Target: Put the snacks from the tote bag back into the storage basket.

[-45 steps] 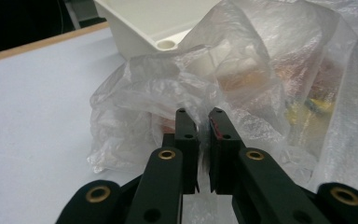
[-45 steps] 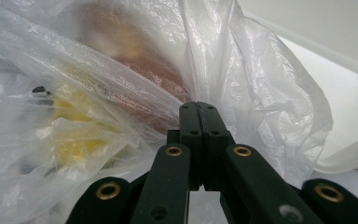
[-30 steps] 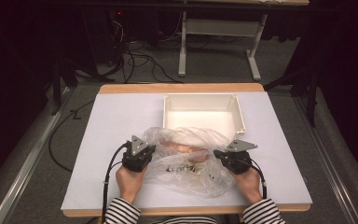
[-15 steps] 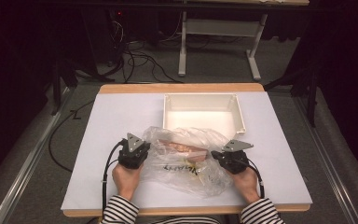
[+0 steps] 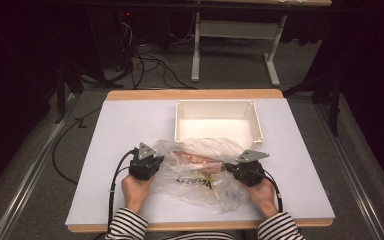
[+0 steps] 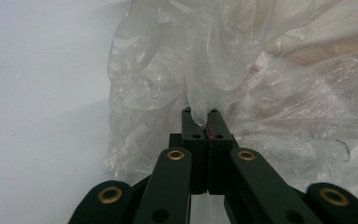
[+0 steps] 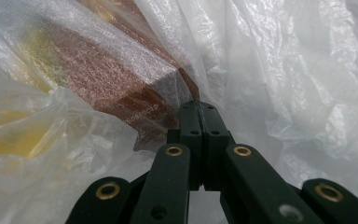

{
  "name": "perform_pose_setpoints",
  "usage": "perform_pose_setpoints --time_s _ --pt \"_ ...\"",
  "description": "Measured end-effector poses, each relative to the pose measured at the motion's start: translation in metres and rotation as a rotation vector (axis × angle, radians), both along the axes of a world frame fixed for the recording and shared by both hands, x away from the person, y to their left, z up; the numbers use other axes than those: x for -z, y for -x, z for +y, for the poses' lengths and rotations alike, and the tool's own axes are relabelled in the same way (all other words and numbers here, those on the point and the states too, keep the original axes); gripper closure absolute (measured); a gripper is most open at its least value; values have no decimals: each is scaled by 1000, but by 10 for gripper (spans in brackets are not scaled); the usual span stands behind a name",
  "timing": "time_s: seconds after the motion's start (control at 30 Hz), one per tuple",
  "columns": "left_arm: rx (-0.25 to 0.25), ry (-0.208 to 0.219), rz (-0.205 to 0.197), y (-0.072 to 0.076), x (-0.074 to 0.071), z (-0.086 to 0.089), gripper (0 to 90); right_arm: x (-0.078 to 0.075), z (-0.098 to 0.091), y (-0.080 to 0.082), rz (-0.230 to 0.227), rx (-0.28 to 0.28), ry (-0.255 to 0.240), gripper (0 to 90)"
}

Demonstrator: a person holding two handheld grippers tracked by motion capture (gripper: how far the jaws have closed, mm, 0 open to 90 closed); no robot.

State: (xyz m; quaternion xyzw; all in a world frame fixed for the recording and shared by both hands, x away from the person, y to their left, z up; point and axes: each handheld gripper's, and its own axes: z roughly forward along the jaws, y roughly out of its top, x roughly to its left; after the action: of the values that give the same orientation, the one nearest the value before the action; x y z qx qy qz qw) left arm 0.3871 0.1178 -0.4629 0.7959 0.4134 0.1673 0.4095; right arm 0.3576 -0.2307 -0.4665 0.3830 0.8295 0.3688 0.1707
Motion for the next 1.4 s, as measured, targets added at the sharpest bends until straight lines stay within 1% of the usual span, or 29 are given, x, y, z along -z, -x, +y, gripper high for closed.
perform_pose_setpoints --time_s 0.07,0.13,0.17,0.2,0.23,0.27,0.3,0.33,0.47,0.5,0.57,0.63,0.7,0.8,0.83,0.87,0.9,0.93,1.0,1.03,1.07,1.1,1.13,1.17,1.2,1.23,1.3,1.37,1.4 --pt "10 3 7 1 0 0 896 0 0 0 1 -1 0 900" --pt "42 22 28 5 0 3 896 -1 -1 3 5 -6 0 900" --pt "42 22 28 5 0 3 896 -1 -1 3 5 -6 0 900" --pt "65 37 42 10 0 5 896 -1 -2 4 10 -15 -7 900" --pt "65 37 42 10 0 5 897 -1 -2 4 10 -15 -7 900" --pt "71 42 46 13 0 6 897 -1 -3 6 13 -27 -5 900" --pt "83 41 53 20 -1 6 897 -1 -3 8 12 -34 -3 900" --pt "88 38 57 25 -1 5 898 -1 -3 10 13 -38 3 900" --pt "110 57 85 41 -2 4 898 -1 -7 20 9 -48 -3 900" --pt "115 52 87 44 -2 3 898 -1 -9 22 17 -52 -11 900" --pt "129 38 90 51 -4 1 898 -1 -12 25 20 -57 -19 900" --pt "145 27 91 55 -6 0 898 -2 -15 28 18 -59 -14 900" --pt "152 38 69 58 -10 0 898 -4 -18 29 8 -65 -17 900" --pt "135 41 11 63 -21 3 897 -9 -22 31 -15 -55 -34 900" --pt "135 41 11 63 -21 3 897 -9 -22 31 -15 -55 -34 900" --pt "127 42 -12 65 -25 3 897 -14 -25 32 -33 -44 -46 900" --pt "123 46 -51 67 -34 6 896 -16 -27 32 -41 -40 -54 900" --pt "121 43 -70 67 -38 6 896 -19 -28 32 -49 -37 -58 900" --pt "114 47 -95 67 -43 8 895 -24 -28 31 -63 -32 -64 900" --pt "108 50 -104 65 -45 8 895 -26 -28 31 -71 -32 -61 900" --pt "108 50 -104 65 -45 8 895 -28 -28 30 -77 -32 -57 900" --pt "98 54 -116 62 -48 9 894 -29 -26 29 -84 -31 -58 900" --pt "98 54 -116 62 -48 9 893 -29 -26 29 -84 -31 -58 900" --pt "83 64 -128 60 -49 10 892 -31 -25 27 -92 -29 -48 900" --pt "77 65 -133 58 -49 10 891 -32 -24 26 -95 -26 -45 900" --pt "70 68 -137 57 -50 11 890 -33 -24 25 -95 -20 -53 900" --pt "58 72 -142 54 -50 11 890 -34 -24 22 -100 -11 -55 900" --pt "49 67 -136 48 -48 11 890 -35 -24 19 -102 -6 -57 900" --pt "49 67 -136 48 -48 11 890 -35 -24 19 -102 -6 -57 900"
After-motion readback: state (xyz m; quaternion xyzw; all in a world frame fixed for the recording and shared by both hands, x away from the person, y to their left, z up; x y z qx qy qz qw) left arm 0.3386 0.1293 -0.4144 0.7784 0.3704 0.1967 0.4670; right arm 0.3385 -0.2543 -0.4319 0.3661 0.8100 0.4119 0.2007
